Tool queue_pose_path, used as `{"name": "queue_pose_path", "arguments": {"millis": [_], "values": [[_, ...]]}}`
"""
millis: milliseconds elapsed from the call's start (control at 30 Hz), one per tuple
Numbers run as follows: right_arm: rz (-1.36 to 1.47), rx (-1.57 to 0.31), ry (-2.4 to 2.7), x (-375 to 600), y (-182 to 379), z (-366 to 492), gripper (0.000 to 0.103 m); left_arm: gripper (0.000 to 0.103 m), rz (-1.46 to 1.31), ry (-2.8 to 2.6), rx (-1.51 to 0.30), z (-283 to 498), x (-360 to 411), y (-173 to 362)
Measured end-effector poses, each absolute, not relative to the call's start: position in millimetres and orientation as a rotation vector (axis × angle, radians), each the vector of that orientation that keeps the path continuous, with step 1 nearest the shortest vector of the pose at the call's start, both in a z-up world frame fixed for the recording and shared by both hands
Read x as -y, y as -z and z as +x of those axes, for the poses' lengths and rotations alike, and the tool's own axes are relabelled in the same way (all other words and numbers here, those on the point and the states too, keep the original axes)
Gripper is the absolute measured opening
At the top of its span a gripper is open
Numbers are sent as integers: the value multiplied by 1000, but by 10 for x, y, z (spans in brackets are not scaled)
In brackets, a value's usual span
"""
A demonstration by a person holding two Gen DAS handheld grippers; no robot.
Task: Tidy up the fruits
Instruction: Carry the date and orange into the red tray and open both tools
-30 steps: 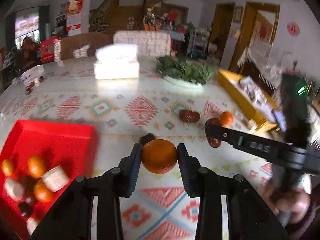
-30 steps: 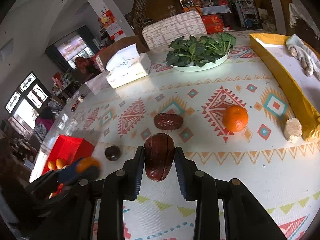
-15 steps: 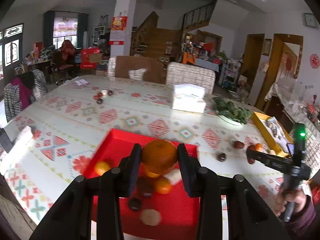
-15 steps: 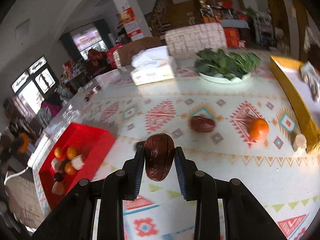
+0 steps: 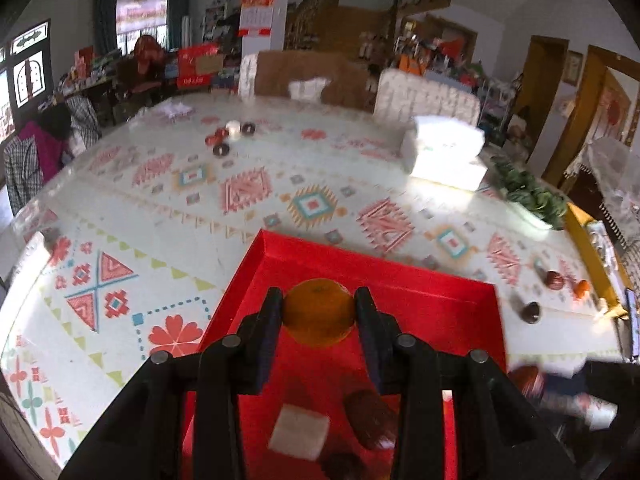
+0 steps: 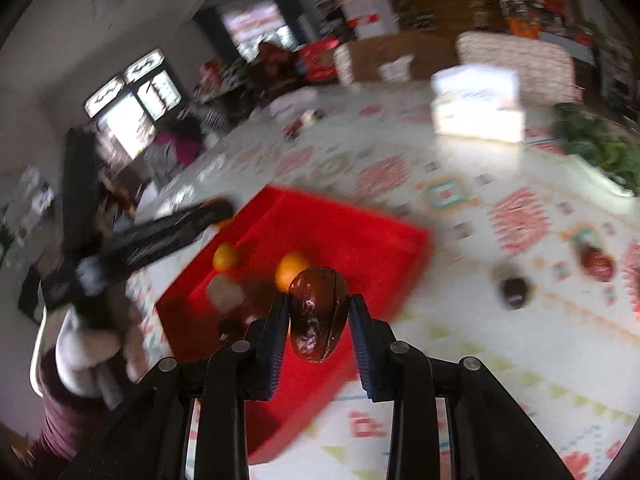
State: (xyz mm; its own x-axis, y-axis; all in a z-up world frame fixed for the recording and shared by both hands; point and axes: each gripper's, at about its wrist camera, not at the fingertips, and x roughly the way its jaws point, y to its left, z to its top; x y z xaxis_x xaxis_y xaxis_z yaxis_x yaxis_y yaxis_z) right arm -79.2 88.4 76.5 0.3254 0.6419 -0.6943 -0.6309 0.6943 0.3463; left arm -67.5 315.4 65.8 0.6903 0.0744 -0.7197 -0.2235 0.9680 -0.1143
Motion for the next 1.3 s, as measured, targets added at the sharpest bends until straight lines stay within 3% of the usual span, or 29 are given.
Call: {"name": "queue_pose_path", "arguments": {"millis": [433,567,867,967,1067,1300], "values": [[-202,-956,-856,-1538,-318,-999,33,37,-248,-176,-894,-470,-3311,-399],[-227,-931,-854,-1587,-327,-1049,34,56,-258,-169,-878,-495,-3323,-424],[-222,-901,-872,-1507,-393,-1128,34,58,-269,-166,-808,-750,-3255,-687],[-203,-881,-872,-1439,-471,-1178,35,68,-260,-173,-758,-926,-3159,-865],[-184,-856,-864,-1320,-550,-1225,44,71,-251,-166,-714,-1095,-3034,-1032],[-149,-799,-814,-813,-689,-1372,44,87,-252,-84,-606,-1512,-2522,-1374]]}}
